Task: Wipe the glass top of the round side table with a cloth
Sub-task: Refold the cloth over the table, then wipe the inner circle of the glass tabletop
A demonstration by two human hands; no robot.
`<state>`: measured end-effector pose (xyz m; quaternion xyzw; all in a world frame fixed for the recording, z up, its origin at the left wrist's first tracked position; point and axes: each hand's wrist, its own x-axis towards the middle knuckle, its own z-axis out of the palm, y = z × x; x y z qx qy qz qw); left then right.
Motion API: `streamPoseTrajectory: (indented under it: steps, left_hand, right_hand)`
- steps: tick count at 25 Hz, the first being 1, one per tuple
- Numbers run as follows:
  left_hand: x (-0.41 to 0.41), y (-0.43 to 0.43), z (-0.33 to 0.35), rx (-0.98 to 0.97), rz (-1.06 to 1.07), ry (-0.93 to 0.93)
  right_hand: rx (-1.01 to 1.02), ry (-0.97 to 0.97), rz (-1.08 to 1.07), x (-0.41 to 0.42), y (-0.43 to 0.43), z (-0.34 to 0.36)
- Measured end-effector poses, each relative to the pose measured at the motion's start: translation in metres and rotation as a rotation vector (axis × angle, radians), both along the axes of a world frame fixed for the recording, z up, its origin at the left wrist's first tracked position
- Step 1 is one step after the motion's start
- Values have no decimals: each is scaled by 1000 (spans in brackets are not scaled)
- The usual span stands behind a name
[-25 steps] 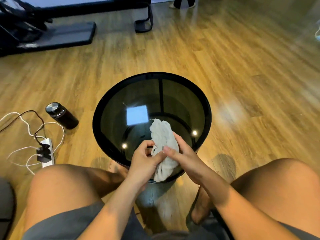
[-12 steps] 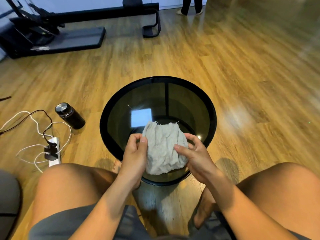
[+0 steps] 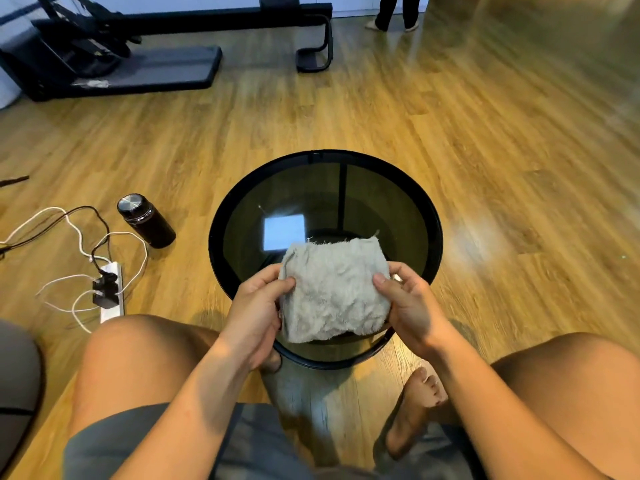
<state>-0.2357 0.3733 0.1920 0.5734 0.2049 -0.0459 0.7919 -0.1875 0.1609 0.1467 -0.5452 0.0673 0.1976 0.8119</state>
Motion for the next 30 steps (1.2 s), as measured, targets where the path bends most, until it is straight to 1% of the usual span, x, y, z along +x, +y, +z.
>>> streamPoseTrajectory:
  steps: [2,4,6,8,10,11,12,13,14,15,16,17,20,21,22,23,24,25,26,27,30]
  left_hand:
    - [0,0,-1,-14,59,7]
    - [0,3,0,14,69,-10]
    - [-2,6,1,76,51,-26]
    - [-3,8,2,229,24,-79]
    - [-3,13,3,418,-21,-195]
    - [-2,17,4,468,-73,-233]
    - [-1,22,6,520,-162,-245]
    - [-1,26,7,634,-281,-242]
    - [-1,29,5,810,-408,-236]
    - [-1,29,2,994,-508,-231]
    - [-1,28,-1,1147,-556,-238]
    - [-2,29,-2,1269,-556,-258]
    - [8,49,-8,1706,-371,-438]
    - [14,58,-12,1818,-310,-444]
    - [19,67,-17,1890,-318,-400]
    - [22,73,-24,1900,-401,-289]
    - [25,78,-32,1849,-510,-158]
    - [26,81,-43,1753,-589,-72]
    - [28,85,-52,1665,-636,-39]
    - [32,92,-58,1609,-641,-52]
    - [46,115,-59,1561,-683,-98]
  right_hand:
    - [22,-13,-29,0,1,0]
    - [63,-41,8,1,-1,3]
    - [-29,-67,48,0,-1,5]
    - [-206,-93,8,0,-1,7]
    - [-260,-134,-4,1,-1,15]
    - [-268,-156,72,1,-3,21]
    - [-348,-205,207,2,-6,27]
    - [-550,-282,371,2,-7,33]
    - [-815,-360,495,2,-7,36]
    - [-1044,-448,541,2,-4,35]
    - [-1167,-537,520,2,-1,34]
    - [-1207,-620,472,1,5,36]
    - [-1152,-879,316,11,28,38]
    - [-1148,-950,281,16,36,36]
    - [-1192,-987,310,19,46,32]
    - [-1285,-988,411,19,58,23]
    - [-1412,-985,557,19,71,15]
    - [-1519,-1013,675,18,82,7]
    - [-1565,-1052,742,20,92,1]
    - [-1561,-1108,783,24,101,-5]
    - [-1452,-1355,883,42,131,-24]
